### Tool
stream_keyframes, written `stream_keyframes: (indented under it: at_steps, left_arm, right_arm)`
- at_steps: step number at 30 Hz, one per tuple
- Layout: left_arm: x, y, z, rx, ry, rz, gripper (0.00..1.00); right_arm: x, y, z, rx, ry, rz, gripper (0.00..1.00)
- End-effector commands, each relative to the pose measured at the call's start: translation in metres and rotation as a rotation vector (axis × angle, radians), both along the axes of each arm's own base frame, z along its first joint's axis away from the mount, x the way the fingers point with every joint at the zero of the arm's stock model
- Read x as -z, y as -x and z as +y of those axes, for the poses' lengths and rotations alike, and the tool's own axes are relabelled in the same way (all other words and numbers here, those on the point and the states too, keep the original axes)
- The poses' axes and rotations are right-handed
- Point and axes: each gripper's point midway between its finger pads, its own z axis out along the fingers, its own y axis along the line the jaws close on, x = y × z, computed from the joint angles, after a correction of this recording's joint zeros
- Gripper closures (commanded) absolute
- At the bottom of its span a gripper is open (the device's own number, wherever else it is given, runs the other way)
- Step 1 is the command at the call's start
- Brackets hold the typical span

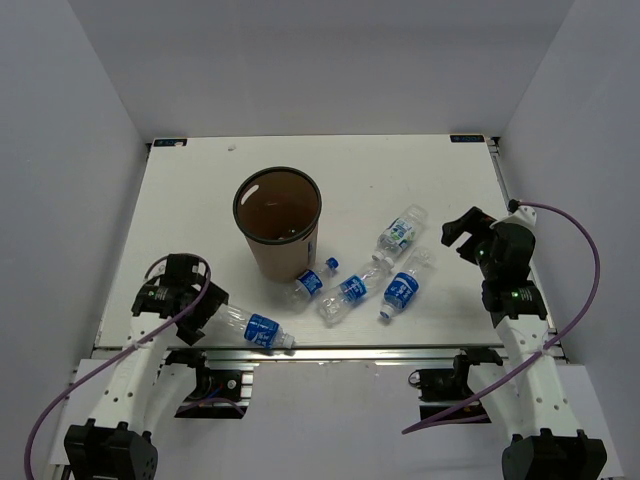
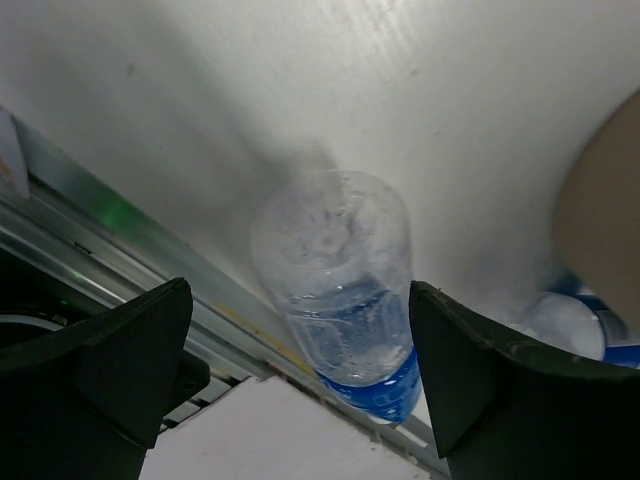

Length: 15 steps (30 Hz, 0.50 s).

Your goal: Put the plastic bottles in the bin

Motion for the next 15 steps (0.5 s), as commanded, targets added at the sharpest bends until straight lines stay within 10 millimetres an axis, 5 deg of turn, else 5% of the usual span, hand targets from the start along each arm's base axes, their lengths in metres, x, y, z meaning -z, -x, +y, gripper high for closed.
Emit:
stream_keyframes:
  at_steps: [1,11,15]
  left_arm:
    - [0.012,0.011,-0.009,-0.001,0.056,0.046,0.02]
    - [0.026,-0.007,-0.015,-0.045,0.097,-0.012,0.02]
    - [0.034,-0.007,-0.019,-0.044,0.119,-0.016,0.15]
  right_arm:
    - [-0.013,-0.003,-0.006,0.023,0.023,-0.049,0.11]
    - [-0.014,-0.003,-0.01,0.043,0.035,-0.073,0.11]
    - [-0.014,-0.001,-0.013,0.06,0.043,-0.075,0.11]
